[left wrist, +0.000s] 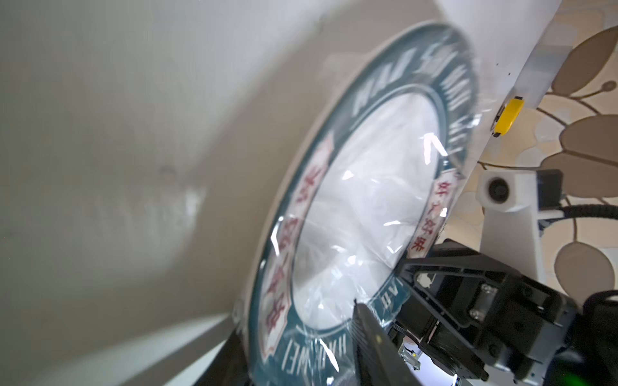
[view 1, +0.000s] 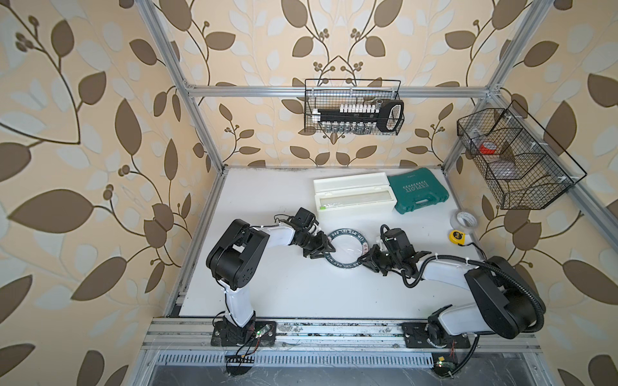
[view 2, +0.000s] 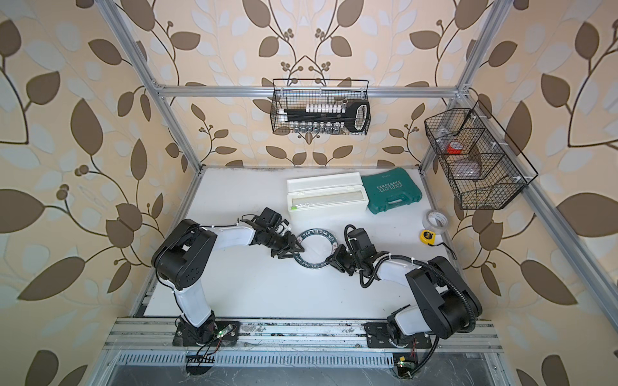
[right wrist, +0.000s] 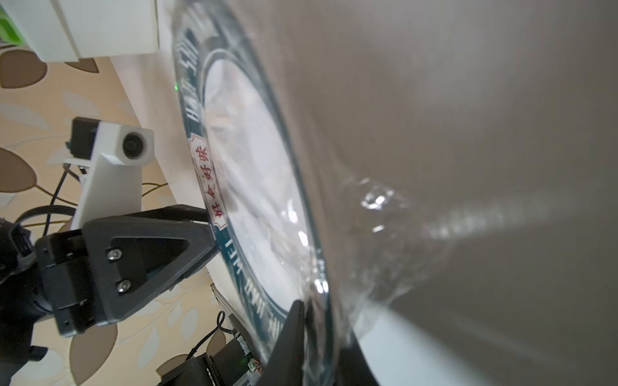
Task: Wrap the plate with plastic wrap
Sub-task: Cover the plate with plastic wrap.
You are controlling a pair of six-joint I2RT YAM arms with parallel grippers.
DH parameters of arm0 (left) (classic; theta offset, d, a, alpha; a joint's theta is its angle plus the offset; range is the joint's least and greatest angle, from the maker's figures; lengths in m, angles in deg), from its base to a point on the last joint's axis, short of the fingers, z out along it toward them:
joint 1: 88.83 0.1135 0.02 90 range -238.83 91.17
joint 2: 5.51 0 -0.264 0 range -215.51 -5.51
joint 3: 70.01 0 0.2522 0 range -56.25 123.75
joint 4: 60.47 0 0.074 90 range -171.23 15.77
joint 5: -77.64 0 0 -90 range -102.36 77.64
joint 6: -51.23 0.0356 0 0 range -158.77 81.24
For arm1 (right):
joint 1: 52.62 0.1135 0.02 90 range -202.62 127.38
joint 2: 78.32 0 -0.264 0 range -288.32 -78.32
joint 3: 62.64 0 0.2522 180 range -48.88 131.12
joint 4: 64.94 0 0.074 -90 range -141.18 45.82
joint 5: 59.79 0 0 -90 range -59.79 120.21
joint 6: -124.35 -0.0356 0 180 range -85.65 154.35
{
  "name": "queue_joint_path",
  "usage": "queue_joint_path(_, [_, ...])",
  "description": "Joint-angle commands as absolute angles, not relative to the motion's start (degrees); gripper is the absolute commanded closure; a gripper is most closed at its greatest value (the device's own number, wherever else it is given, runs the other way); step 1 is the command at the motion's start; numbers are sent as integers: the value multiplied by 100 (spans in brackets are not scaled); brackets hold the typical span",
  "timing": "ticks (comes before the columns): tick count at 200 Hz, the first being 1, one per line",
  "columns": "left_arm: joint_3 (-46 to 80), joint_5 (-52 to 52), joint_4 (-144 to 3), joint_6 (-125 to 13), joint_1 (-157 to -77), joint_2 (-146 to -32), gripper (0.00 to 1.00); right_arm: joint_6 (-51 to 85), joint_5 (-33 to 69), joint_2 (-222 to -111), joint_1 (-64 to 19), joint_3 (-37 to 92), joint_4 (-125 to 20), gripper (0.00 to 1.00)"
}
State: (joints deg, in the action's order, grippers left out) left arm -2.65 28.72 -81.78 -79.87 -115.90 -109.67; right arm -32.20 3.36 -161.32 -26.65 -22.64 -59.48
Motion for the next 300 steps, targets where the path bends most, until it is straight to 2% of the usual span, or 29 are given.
queue_joint_path(1, [-593, 2687, -8534, -7803, -11294, -10611, 46, -3089, 191, -16152, -2608, -2249, -5537, 71])
queue_joint_path(14, [-667, 2620, -8763, -7708, -11197, -10349, 44, -2703, 189, -15893, -2717, -2232, -5025, 55])
queue_joint_path(27, [-739, 2531, -8974, -7676, -11187, -10092, 43, -1981, 209, -15626, -3056, -2068, -4196, 46])
queue_joint_path(51, [-1052, 2348, -8819, -8050, -11432, -9543, 41, -183, 965, -15494, -3471, -1176, -2625, 40])
queue_joint_path(63, [-1168, 2149, -8557, -8344, -11766, -9340, 40, 396, 1381, -15739, -3431, -613, -2100, 42])
queue_joint_path(87, [-1389, 1918, -7720, -9003, -12214, -9264, 40, 752, 2189, -16130, -3192, -30, -2017, 53])
queue_joint_path(114, [-1283, 1869, -7458, -9048, -12315, -9481, 41, 792, 2372, -16590, -2961, 376, -2115, 60])
queue_joint_path(146, [-1053, 1936, -7462, -8891, -12319, -9833, 45, 698, 2059, -17124, -2819, 527, -2331, 64])
queue_joint_path(204, [-994, 2161, -7165, -8851, -12320, -10443, 61, 220, 1241, -17307, -2827, 137, -3119, 66])
queue_joint_path(234, [-934, 2156, -7202, -8701, -12311, -10515, 71, -442, 379, -17197, -2945, -509, -4227, 69])
queue_joint_path(260, [-898, 2248, -7139, -8682, -12306, -10632, 81, -1023, 221, -16943, -3053, -966, -4837, 69])
queue_joint_path(300, [-966, 2406, -6958, -8736, -12311, -10695, 86, -2801, -256, -17012, -3048, -1903, -7008, 79])
